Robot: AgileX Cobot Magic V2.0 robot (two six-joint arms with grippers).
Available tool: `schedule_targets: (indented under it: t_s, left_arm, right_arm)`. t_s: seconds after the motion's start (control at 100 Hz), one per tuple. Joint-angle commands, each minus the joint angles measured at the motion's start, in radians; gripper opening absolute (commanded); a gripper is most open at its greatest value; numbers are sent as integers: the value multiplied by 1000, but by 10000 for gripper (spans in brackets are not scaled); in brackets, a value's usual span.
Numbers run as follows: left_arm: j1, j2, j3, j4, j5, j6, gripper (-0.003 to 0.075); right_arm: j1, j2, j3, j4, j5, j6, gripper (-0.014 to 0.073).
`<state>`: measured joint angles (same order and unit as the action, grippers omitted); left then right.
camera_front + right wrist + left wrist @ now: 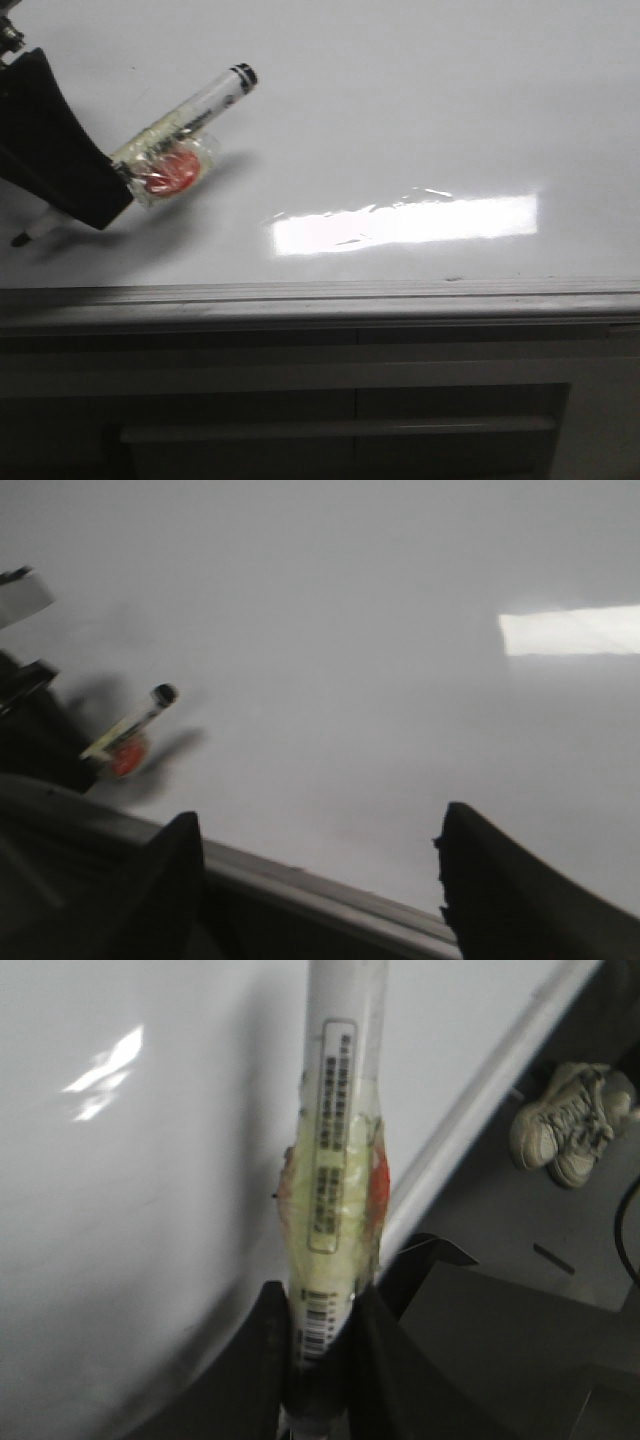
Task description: Write number 0 on whiteboard
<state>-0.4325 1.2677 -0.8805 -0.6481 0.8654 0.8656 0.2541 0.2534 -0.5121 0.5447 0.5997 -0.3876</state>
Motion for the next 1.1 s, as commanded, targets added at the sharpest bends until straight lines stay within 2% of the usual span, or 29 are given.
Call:
schedule_targets:
  t_s: [0.0,0.1,0.24,0.34,0.48,0.65,0.86,0.94,1.09]
  left_arm:
    - [-73,-20,-24,-36,-35,55,-20]
    - [-151,-22,-24,-36,-57,154,-20]
    - [-256,-37,-24,-34,-72,317,-20]
    - [-307,-57,-24,-28,-144,330,-20]
    - [-337,-81,-24,-26,-213,339,-20]
    - [-349,-94,-24,-40,-212,377,-20]
    - [-349,-94,-24,-85,-212,419,-20]
    - [-349,-94,-24,-103,-210,439,-20]
    - [-349,-94,-24,-107,-210,439,-20]
  right_arm:
    - [-5,98,-87,191,61,-240,433]
    - [-5,225,-156,298,193,-433,433]
    - [-5,344,-236,357,281,-578,435]
    - [5,385,-260,406,326,-662,435]
    - [55,396,-260,431,311,-742,435]
    - [94,400,-260,436,259,-795,435]
    - [117,482,-260,505,257,-837,435]
    - [145,526,-260,547,250,-895,435]
    - [213,602,-260,553,185,-902,435]
